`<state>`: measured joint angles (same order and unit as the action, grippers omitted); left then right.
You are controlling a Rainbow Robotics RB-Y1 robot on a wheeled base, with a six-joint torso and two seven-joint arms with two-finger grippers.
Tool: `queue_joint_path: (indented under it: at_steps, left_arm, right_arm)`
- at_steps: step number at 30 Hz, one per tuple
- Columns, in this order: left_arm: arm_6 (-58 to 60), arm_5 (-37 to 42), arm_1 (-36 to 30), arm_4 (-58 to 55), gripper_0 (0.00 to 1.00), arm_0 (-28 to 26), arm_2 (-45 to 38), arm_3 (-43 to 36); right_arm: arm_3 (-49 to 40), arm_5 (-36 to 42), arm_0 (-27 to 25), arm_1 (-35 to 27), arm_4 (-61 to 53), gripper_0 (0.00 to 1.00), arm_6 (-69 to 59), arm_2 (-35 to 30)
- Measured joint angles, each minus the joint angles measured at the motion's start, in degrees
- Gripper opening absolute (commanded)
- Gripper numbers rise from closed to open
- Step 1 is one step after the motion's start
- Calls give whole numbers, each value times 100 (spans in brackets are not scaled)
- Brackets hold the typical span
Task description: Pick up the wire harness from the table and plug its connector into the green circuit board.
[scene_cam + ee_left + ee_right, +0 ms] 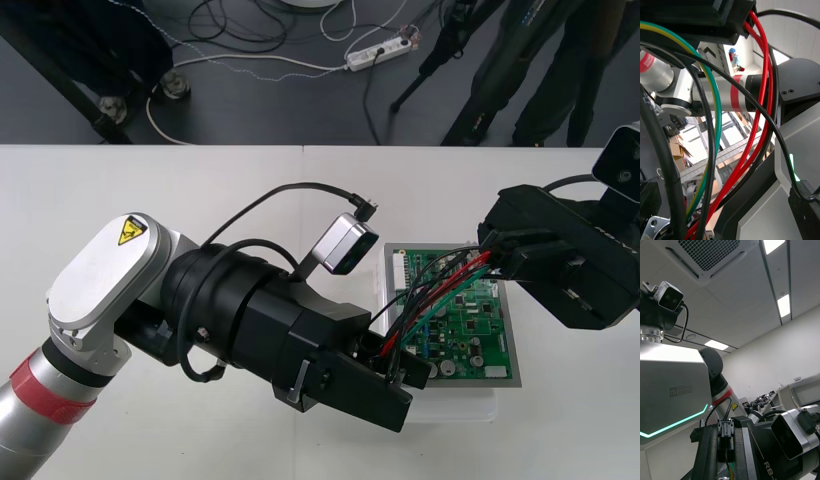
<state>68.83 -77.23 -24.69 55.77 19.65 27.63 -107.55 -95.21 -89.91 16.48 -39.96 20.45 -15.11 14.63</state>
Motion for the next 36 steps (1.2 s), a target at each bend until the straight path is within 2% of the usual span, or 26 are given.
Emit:
queue_joint_path:
  at_steps: [15, 27, 36]
  left_arm:
    - [-448, 181, -362, 0, 100, 0, -114, 0]
    - [-581, 183, -676, 232, 100, -24, -1023, -221]
    - [-1214, 185, -837, 233, 100, -321, -1553, -329]
  right_arm:
    - [31, 0, 0, 0, 183, 0, 0, -140]
    - [360, 0, 0, -46, 184, 0, 4, -268]
    - [636, 0, -7, -413, 185, 0, 14, -313]
